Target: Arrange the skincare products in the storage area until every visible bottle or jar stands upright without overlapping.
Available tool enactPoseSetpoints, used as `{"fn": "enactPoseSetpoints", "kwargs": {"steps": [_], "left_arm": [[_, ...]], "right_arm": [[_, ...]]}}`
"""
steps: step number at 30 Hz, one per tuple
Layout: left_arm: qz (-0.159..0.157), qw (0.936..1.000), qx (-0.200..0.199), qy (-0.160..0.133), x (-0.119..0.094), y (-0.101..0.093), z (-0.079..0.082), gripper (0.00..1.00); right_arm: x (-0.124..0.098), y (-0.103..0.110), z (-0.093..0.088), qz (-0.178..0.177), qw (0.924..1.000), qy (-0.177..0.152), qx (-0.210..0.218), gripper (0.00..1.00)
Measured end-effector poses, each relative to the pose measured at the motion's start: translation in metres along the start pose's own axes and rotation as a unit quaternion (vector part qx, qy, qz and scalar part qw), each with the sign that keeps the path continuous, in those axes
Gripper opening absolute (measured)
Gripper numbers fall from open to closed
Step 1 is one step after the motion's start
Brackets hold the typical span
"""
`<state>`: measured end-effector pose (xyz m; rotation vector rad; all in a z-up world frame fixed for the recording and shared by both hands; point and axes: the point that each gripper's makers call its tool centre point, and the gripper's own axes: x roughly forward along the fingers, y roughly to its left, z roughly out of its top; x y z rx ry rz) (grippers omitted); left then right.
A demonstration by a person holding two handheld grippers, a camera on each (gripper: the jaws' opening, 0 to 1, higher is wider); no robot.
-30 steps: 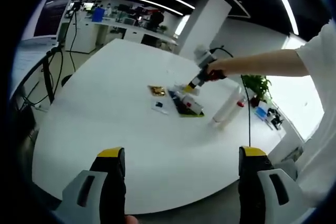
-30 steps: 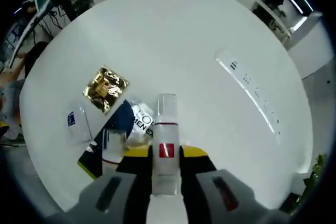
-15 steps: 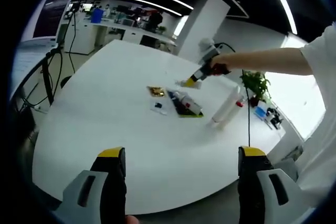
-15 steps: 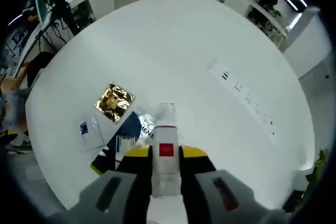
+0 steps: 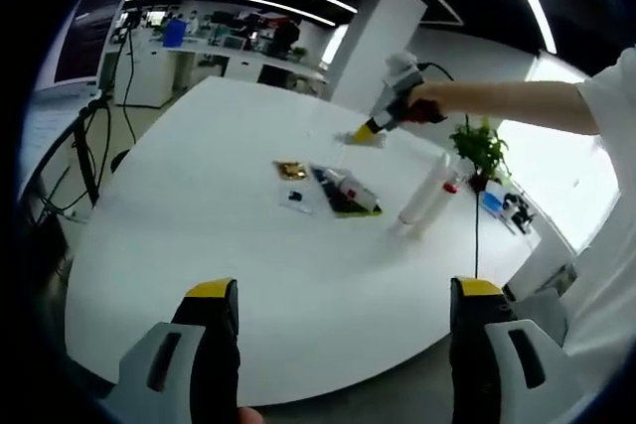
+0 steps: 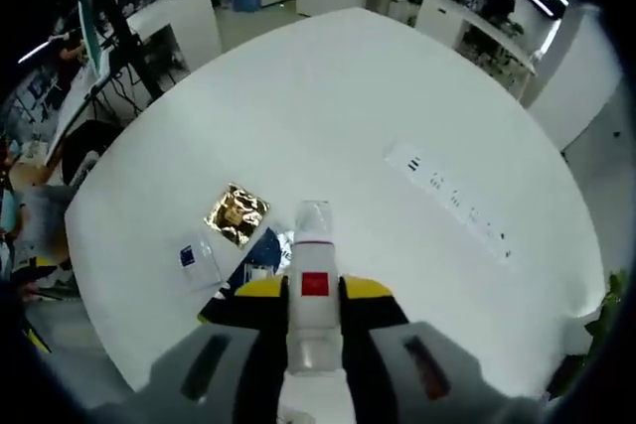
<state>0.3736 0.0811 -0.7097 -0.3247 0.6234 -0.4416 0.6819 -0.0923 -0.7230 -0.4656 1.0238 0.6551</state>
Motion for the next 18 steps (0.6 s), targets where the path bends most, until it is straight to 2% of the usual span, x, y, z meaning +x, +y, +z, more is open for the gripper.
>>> {"fn": "enactPoseSetpoints", "kwargs": {"steps": [10, 14, 18], "left_arm": [[-0.004, 0.9999, 0.012, 0.008, 0.001, -0.003, -0.002, 0.86], [-0.013, 0.9999, 0.001, 0.009, 0.002, -0.005, -0.001, 0.86], [-0.024, 0.9996, -0.012, 0.005, 0.004, -0.008, 0.003, 0.86]], "right_arm": [[-0.031, 0.006, 0.007, 0.024, 0.9984, -0.043, 0.028, 0.19], [-0.041, 0.017, 0.013, 0.057, 0.9944, -0.068, 0.058, 0.19], [-0.058, 0.029, 0.016, 0.079, 0.9910, -0.089, 0.061, 0.18]]}}
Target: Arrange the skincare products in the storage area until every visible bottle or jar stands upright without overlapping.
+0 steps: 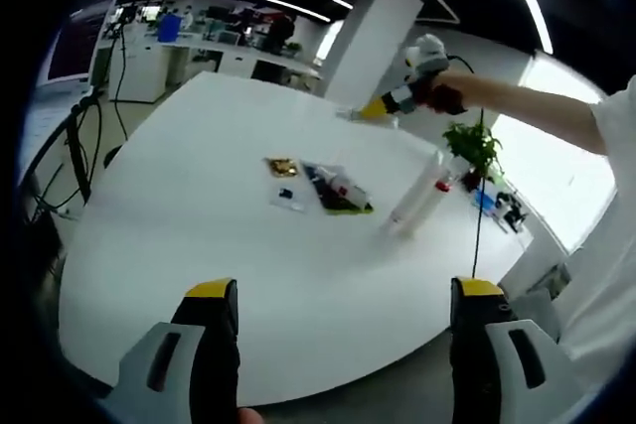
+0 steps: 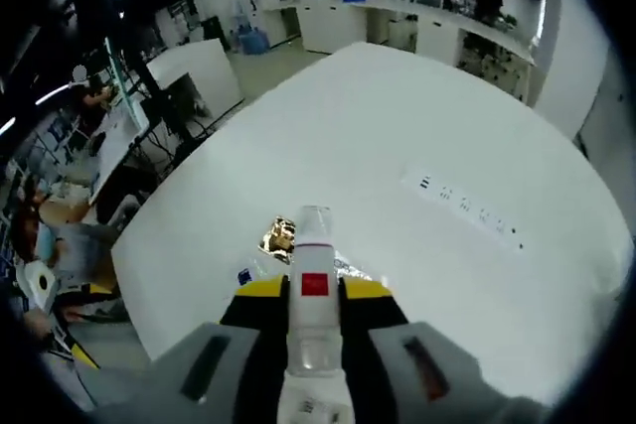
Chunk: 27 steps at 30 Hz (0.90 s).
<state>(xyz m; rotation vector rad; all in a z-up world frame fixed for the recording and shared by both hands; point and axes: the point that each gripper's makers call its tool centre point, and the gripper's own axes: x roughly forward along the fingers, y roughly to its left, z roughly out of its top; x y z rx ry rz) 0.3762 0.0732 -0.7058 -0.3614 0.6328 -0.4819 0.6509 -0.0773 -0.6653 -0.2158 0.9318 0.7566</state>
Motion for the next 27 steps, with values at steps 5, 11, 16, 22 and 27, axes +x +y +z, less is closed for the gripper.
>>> {"fn": "enactPoseSetpoints", "kwargs": {"steps": [5, 11, 16, 22, 27], "left_arm": [[-0.050, 0.9965, -0.057, -0.036, 0.019, -0.017, 0.023, 0.86], [-0.123, 0.9775, -0.140, -0.099, 0.041, -0.040, 0.073, 0.86], [-0.158, 0.9656, -0.162, -0.128, 0.044, -0.057, 0.105, 0.85], [-0.177, 0.9584, -0.175, -0.140, 0.052, -0.070, 0.127, 0.84], [-0.192, 0.9494, -0.197, -0.152, 0.054, -0.078, 0.141, 0.82]], "right_arm": [[-0.013, 0.024, 0.008, 0.047, 0.9984, -0.026, 0.019, 0.18], [-0.039, 0.063, 0.003, 0.084, 0.9954, -0.046, 0.005, 0.18], [-0.055, 0.084, 0.004, 0.118, 0.9909, -0.064, 0.008, 0.18], [-0.071, 0.110, 0.001, 0.153, 0.9838, -0.090, 0.021, 0.18], [-0.088, 0.129, -0.001, 0.181, 0.9752, -0.123, 0.033, 0.18]]}}
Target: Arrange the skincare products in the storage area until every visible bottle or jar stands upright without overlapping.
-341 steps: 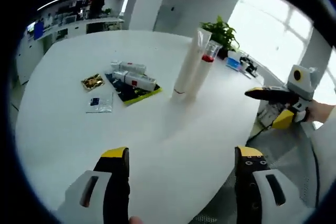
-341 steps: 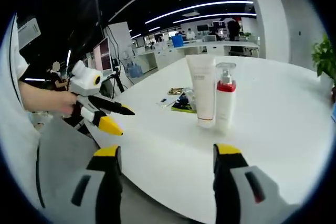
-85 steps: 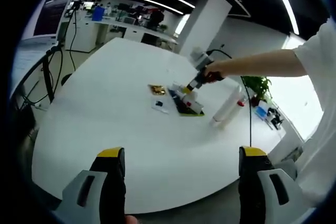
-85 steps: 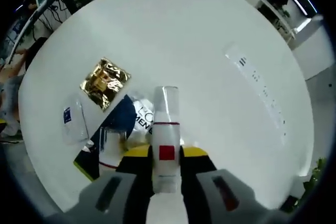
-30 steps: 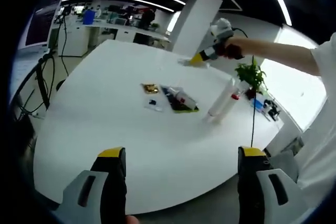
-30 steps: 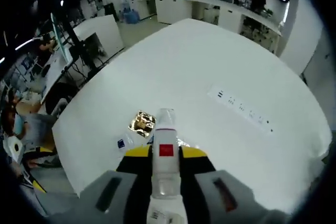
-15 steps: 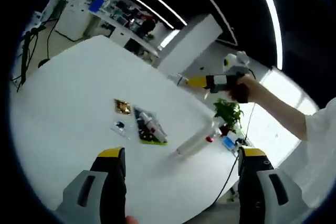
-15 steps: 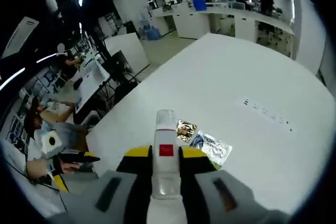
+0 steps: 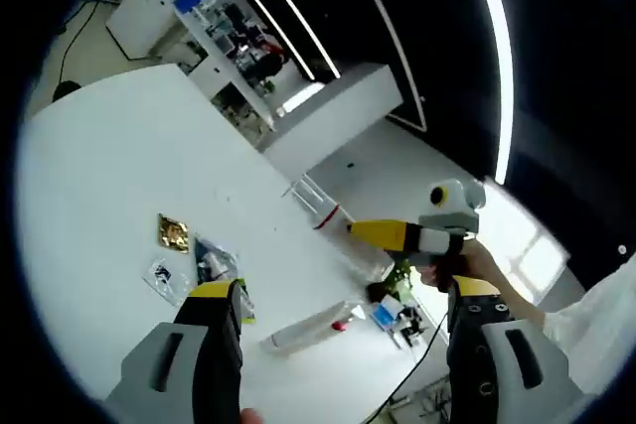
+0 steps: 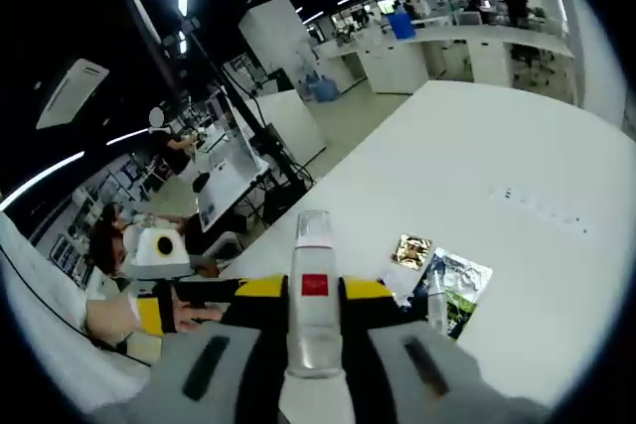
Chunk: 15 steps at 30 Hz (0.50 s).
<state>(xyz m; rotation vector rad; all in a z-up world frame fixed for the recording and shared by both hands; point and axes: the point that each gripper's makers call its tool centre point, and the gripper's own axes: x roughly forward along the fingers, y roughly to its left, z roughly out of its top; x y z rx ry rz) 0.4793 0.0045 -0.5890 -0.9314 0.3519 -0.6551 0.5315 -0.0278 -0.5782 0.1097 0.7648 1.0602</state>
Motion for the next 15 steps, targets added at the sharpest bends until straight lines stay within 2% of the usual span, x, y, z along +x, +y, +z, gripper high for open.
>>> {"fn": "enactPoseSetpoints", "kwargs": {"steps": [1, 4, 9, 11, 15], "left_arm": [[-0.003, 1.0000, -0.002, -0.003, 0.002, -0.002, 0.002, 0.81], [-0.018, 0.9995, -0.023, -0.014, 0.008, -0.009, 0.005, 0.78], [-0.047, 0.9933, -0.097, -0.041, 0.019, -0.018, 0.007, 0.73], [-0.054, 0.9907, -0.118, -0.042, 0.020, -0.019, 0.004, 0.70], [-0.056, 0.9903, -0.120, -0.042, 0.020, -0.021, 0.001, 0.56]], "right_arm": [[-0.001, 0.001, 0.002, 0.010, 0.9999, -0.009, 0.004, 0.18], [-0.006, 0.018, -0.009, 0.021, 0.9996, -0.016, 0.010, 0.18], [-0.011, 0.040, -0.021, 0.044, 0.9985, -0.030, -0.006, 0.18], [-0.012, 0.043, -0.024, 0.042, 0.9985, -0.031, -0.018, 0.18], [-0.016, 0.049, -0.031, 0.027, 0.9973, -0.036, -0.057, 0.18]]}}
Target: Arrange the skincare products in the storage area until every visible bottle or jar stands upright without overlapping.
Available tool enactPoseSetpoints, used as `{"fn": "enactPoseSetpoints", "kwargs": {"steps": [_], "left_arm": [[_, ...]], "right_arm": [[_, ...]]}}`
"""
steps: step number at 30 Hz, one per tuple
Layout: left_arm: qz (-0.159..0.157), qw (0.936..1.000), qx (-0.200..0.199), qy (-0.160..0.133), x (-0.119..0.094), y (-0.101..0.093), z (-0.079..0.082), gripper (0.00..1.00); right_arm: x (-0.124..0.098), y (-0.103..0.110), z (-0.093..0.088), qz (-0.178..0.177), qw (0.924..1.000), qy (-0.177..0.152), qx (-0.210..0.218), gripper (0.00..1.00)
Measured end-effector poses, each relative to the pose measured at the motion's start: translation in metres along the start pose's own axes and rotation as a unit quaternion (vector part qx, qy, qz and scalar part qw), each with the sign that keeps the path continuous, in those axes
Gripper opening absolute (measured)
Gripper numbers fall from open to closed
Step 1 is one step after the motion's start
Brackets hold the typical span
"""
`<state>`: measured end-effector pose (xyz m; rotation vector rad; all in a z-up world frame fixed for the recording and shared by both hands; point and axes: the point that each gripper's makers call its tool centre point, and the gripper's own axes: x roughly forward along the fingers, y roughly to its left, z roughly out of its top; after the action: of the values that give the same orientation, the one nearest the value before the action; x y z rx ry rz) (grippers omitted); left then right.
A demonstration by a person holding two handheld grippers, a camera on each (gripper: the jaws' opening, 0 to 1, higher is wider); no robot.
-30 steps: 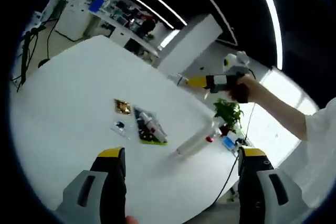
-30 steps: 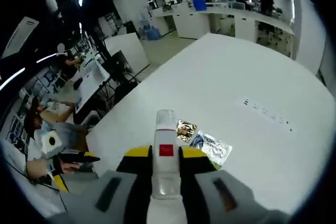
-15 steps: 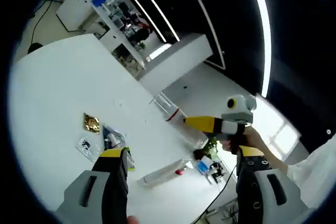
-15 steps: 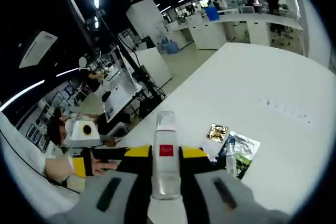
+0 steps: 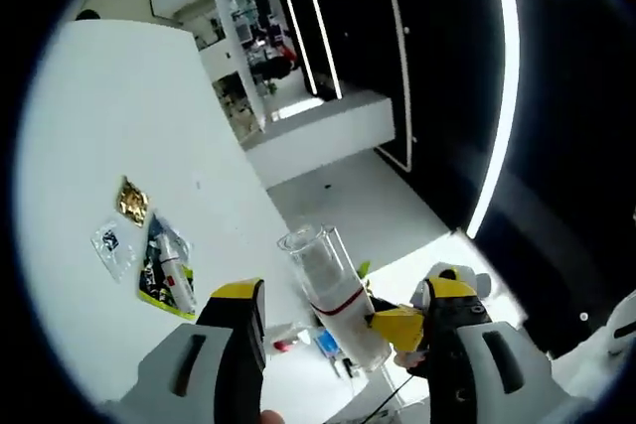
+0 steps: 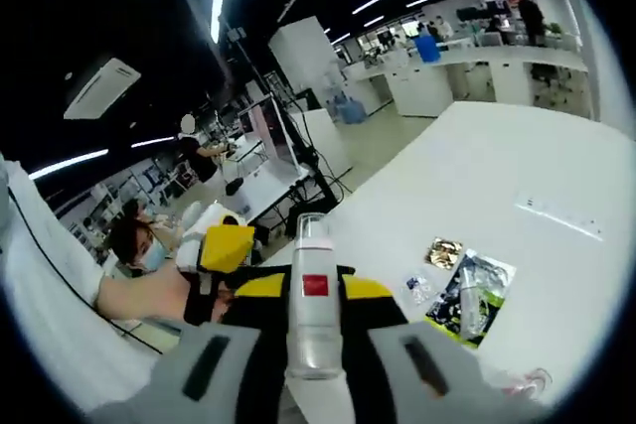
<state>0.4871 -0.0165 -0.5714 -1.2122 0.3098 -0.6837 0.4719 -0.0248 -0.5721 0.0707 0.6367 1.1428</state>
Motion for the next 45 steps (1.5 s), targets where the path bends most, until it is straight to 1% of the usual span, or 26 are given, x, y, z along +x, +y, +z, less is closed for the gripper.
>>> {"fn": "enactPoseSetpoints", "kwargs": {"steps": [2, 3, 4, 7, 10, 11, 13, 14, 15, 17, 20, 23, 24, 28, 30, 31, 33, 35, 36, 38, 40, 41, 42, 43, 44, 45], "left_arm": [[0.003, 1.0000, 0.002, 0.000, -0.001, 0.000, 0.000, 0.48], [0.009, 0.9999, 0.005, -0.003, -0.002, 0.000, 0.000, 0.44], [0.018, 0.9998, 0.007, -0.004, -0.002, 0.002, 0.001, 0.39], [0.044, 0.9987, 0.024, 0.001, -0.003, 0.007, -0.003, 0.30], [0.058, 0.9976, 0.038, -0.004, -0.002, 0.008, -0.005, 0.21], [0.060, 0.9970, 0.047, -0.011, -0.001, 0.007, -0.003, 0.20], [0.060, 0.9969, 0.051, 0.002, 0.000, 0.004, -0.007, 0.18], [0.062, 0.9949, 0.078, 0.015, 0.001, 0.003, -0.010, 0.18], [0.057, 0.9943, 0.088, 0.021, 0.002, 0.000, -0.013, 0.18], [0.053, 0.9940, 0.092, 0.026, 0.005, -0.006, -0.016, 0.17], [0.045, 0.9915, 0.112, 0.049, 0.008, -0.012, -0.027, 0.16], [0.036, 0.9863, 0.141, 0.078, 0.008, -0.017, -0.039, 0.16], [0.024, 0.9837, 0.156, 0.085, 0.008, -0.023, -0.042, 0.16], [-0.011, 0.9729, 0.199, 0.118, 0.007, -0.043, -0.056, 0.16], [-0.027, 0.9605, 0.238, 0.142, 0.006, -0.054, -0.064, 0.16], [-0.034, 0.9534, 0.257, 0.155, 0.006, -0.058, -0.069, 0.16], [-0.044, 0.9418, 0.286, 0.172, 0.005, -0.066, -0.076, 0.16], [-0.058, 0.9336, 0.302, 0.183, 0.006, -0.074, -0.081, 0.16], [-0.062, 0.9311, 0.307, 0.187, 0.007, -0.077, -0.083, 0.16], [-0.079, 0.9153, 0.337, 0.206, 0.007, -0.084, -0.089, 0.16], [-0.087, 0.8948, 0.377, 0.223, 0.007, -0.088, -0.094, 0.16], [-0.091, 0.8783, 0.404, 0.240, 0.007, -0.090, -0.099, 0.16], [-0.094, 0.8670, 0.421, 0.249, 0.007, -0.092, -0.102, 0.16], [-0.095, 0.8518, 0.444, 0.260, 0.007, -0.093, -0.105, 0.16], [-0.099, 0.8422, 0.458, 0.268, 0.007, -0.094, -0.107, 0.16], [-0.102, 0.8348, 0.467, 0.274, 0.007, -0.095, -0.109, 0.16]], "right_arm": [[-0.003, -0.002, -0.004, -0.024, 0.9991, -0.001, -0.035, 0.18], [-0.005, -0.005, -0.007, -0.046, 0.9965, 0.003, -0.069, 0.18], [-0.006, -0.003, -0.009, -0.055, 0.9944, 0.002, -0.090, 0.18], [-0.007, 0.003, -0.011, -0.081, 0.9887, -0.012, -0.125, 0.19], [-0.008, 0.006, -0.017, -0.129, 0.9716, -0.008, -0.198, 0.19], [-0.009, 0.008, -0.019, -0.151, 0.9625, -0.016, -0.225, 0.19], [-0.011, 0.007, -0.024, -0.173, 0.9566, -0.016, -0.234, 0.19], [-0.013, 0.007, -0.027, -0.178, 0.9559, -0.021, -0.232, 0.19], [-0.015, 0.006, -0.029, -0.179, 0.9575, -0.026, -0.224, 0.19], [-0.021, 0.005, -0.030, -0.183, 0.9627, -0.049, -0.193, 0.19], [-0.029, 0.004, -0.036, -0.184, 0.9644, -0.050, -0.183, 0.19], [-0.033, 0.009, -0.043, -0.158, 0.9726, -0.056, -0.161, 0.21], [-0.036, 0.012, -0.045, -0.146, 0.9759, -0.069, -0.148, 0.21], [-0.046, 0.019, -0.049, -0.120, 0.9811, -0.092, -0.121, 0.23], [-0.052, 0.025, -0.051, -0.102, 0.9840, -0.104, -0.102, 0.24], [-0.056, 0.025, -0.052, -0.101, 0.9849, -0.108, -0.090, 0.25], [-0.064, 0.025, -0.051, -0.101, 0.9839, -0.117, -0.090, 0.27], [-0.069, 0.026, -0.050, -0.103, 0.9829, -0.123, -0.092, 0.29], [-0.073, 0.027, -0.049, -0.101, 0.9822, -0.126, -0.096, 0.29], [-0.078, 0.029, -0.048, -0.096, 0.9815, -0.127, -0.106, 0.28], [-0.084, 0.033, -0.047, -0.085, 0.9812, -0.122, -0.123, 0.27], [-0.086, 0.034, -0.047, -0.082, 0.9807, -0.121, -0.130, 0.27], [-0.090, 0.037, -0.046, -0.077, 0.9800, -0.120, -0.139, 0.26], [-0.093, 0.039, -0.045, -0.074, 0.9794, -0.121, -0.144, 0.25], [-0.096, 0.040, -0.044, -0.071, 0.9792, -0.121, -0.147, 0.23], [-0.101, 0.042, -0.042, -0.069, 0.9785, -0.123, -0.151, 0.22]]}}
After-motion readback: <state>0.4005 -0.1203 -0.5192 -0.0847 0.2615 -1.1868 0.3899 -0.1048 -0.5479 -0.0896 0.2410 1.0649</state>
